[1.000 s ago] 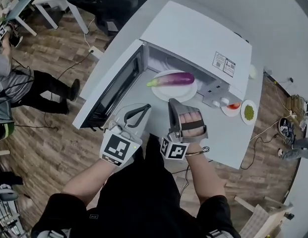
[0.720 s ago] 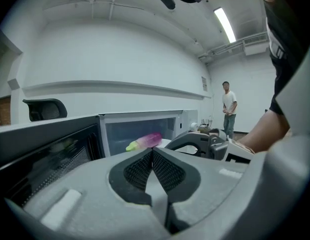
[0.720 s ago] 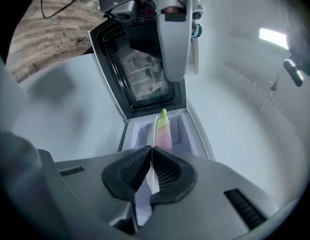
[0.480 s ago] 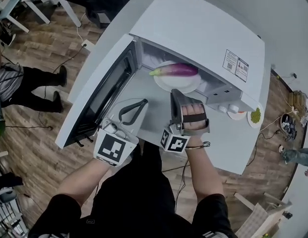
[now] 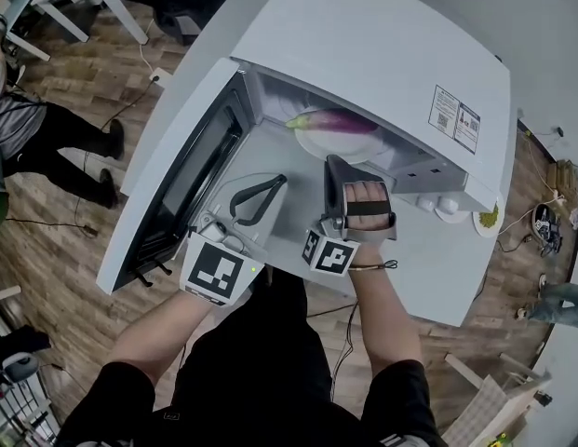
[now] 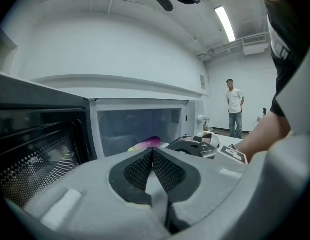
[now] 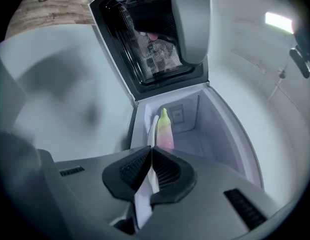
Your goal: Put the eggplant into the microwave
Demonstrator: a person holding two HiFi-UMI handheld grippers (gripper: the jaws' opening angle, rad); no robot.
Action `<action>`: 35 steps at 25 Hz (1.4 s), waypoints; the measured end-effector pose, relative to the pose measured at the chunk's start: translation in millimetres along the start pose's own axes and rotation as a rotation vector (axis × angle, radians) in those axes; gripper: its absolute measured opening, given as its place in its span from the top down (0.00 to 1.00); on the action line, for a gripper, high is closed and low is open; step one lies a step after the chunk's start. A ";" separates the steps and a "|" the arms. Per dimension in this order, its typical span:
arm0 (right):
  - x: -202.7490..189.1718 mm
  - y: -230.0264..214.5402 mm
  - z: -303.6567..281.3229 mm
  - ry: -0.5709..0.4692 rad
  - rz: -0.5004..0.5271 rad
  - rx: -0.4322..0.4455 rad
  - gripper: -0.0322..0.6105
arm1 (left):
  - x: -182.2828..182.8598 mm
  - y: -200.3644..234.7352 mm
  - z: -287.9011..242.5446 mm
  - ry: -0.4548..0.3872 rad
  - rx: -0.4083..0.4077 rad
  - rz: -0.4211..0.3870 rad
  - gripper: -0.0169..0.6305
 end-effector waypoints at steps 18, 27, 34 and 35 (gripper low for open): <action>4.4 -26.5 -52.6 0.054 -0.388 0.306 0.85 | 9.3 21.6 -0.4 0.034 -0.005 -0.003 0.96; -1.9 -29.3 -38.7 0.072 -0.440 0.316 0.85 | 9.4 25.9 3.3 0.045 -0.010 0.008 0.96; -4.1 -38.8 -59.2 0.084 -0.489 0.347 0.87 | 13.1 24.6 2.1 0.044 -0.019 0.016 0.96; -4.8 -39.6 -62.2 0.086 -0.497 0.354 0.87 | 13.4 24.7 2.1 0.045 -0.019 0.018 0.96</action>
Point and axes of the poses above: the fingertips, and each gripper's own axes: z backward along the fingers, y to its left, x out of its top, the point moved 8 cm from there along z, backward along the fingers, and after that the axes turned 5 degrees about -z, right-handed, at the moved point
